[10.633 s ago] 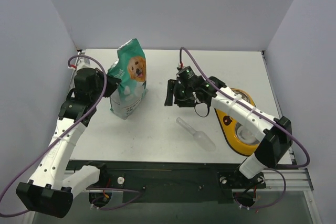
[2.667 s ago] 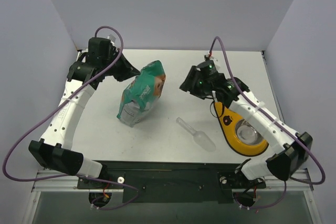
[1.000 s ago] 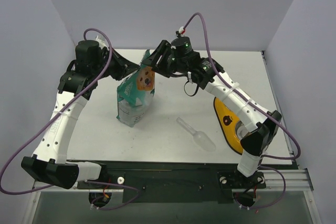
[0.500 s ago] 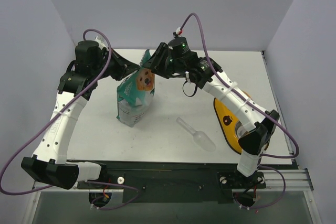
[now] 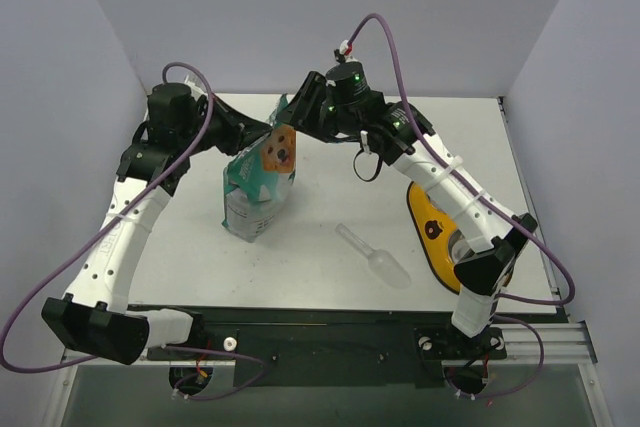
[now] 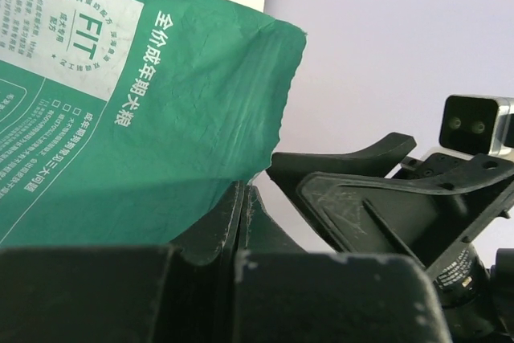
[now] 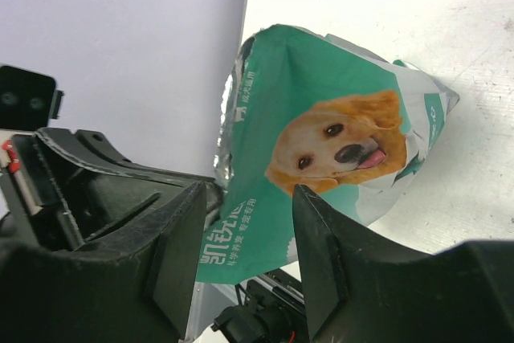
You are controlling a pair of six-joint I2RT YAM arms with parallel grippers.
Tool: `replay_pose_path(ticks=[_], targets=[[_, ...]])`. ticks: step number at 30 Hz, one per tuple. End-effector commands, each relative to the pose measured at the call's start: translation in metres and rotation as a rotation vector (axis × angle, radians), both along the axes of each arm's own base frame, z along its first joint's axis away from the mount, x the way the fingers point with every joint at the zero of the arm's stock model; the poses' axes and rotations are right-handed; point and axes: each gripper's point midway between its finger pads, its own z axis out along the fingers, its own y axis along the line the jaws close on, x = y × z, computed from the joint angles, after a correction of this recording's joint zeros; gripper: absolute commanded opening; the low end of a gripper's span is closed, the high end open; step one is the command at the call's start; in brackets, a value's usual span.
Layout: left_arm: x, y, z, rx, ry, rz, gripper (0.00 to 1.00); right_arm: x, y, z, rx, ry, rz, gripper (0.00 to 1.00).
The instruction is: Serve the pet food
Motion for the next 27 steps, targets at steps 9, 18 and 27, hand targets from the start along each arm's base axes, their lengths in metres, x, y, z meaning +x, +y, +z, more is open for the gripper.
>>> replay_pose_path(ticks=[9, 18, 27], targets=[[-0.002, -0.003, 0.020, -0.161, -0.044, 0.002, 0.00, 0.009, 0.008, -0.004, 0.013, 0.005, 0.008, 0.33], [-0.004, 0.005, -0.002, -0.103, 0.049, 0.050, 0.00, 0.012, 0.007, -0.007, 0.012, 0.004, 0.008, 0.28], [-0.008, 0.013, -0.032, -0.068, 0.159, 0.108, 0.00, 0.011, 0.011, -0.010, 0.006, 0.003, 0.020, 0.28]])
